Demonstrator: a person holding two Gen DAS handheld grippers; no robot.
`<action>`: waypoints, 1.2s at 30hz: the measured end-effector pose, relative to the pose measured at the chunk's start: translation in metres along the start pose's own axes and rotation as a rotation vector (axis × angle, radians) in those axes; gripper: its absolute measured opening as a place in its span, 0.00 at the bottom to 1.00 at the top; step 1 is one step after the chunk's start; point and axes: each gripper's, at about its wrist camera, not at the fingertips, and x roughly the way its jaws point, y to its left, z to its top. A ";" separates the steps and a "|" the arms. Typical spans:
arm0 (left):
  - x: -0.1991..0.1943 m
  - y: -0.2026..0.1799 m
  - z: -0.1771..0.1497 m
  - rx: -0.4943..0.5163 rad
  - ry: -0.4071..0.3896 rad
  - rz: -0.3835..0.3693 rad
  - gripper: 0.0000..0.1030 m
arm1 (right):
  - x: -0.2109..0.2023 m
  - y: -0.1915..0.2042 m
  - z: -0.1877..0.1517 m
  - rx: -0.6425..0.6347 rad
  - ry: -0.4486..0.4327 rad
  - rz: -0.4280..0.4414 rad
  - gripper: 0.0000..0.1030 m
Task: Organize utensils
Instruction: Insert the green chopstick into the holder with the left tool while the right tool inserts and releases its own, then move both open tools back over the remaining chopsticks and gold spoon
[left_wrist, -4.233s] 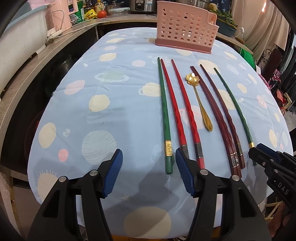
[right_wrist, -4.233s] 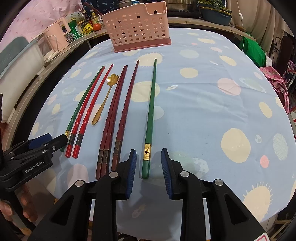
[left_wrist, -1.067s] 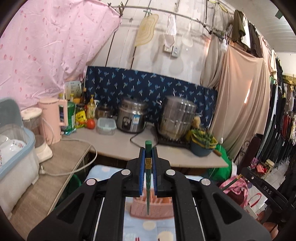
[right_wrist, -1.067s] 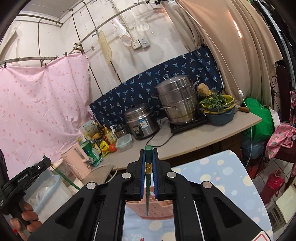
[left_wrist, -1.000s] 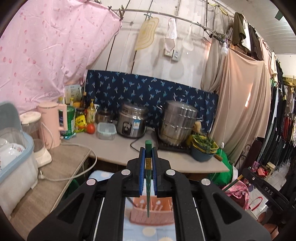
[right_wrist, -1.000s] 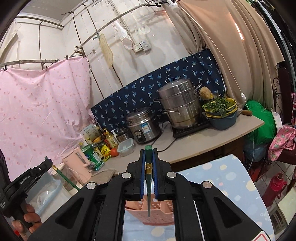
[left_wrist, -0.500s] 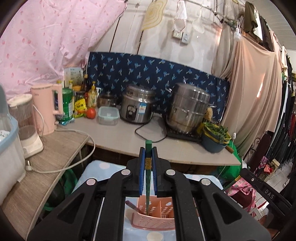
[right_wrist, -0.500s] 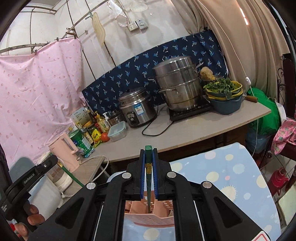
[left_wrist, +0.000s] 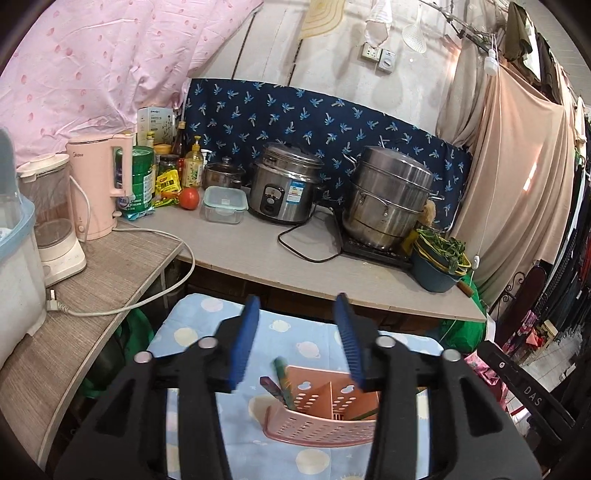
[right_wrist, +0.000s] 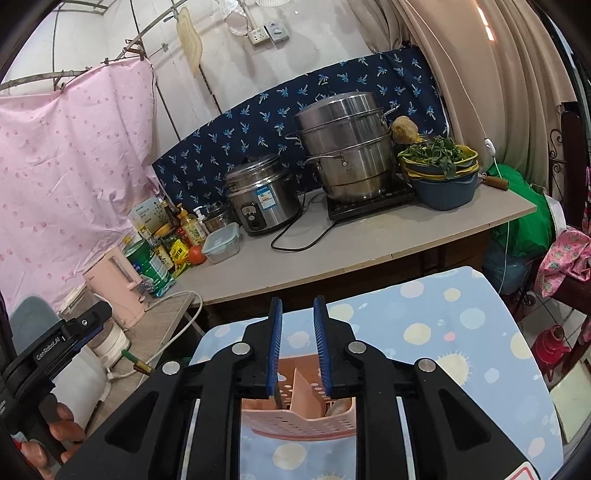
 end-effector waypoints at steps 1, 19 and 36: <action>-0.003 0.000 -0.001 0.000 0.000 0.000 0.42 | -0.002 0.001 -0.001 -0.002 0.000 0.002 0.20; -0.054 0.011 -0.058 0.045 0.136 0.053 0.42 | -0.066 0.018 -0.071 -0.049 0.106 0.054 0.20; -0.086 0.034 -0.185 0.129 0.340 0.135 0.42 | -0.098 -0.003 -0.217 -0.134 0.392 -0.016 0.20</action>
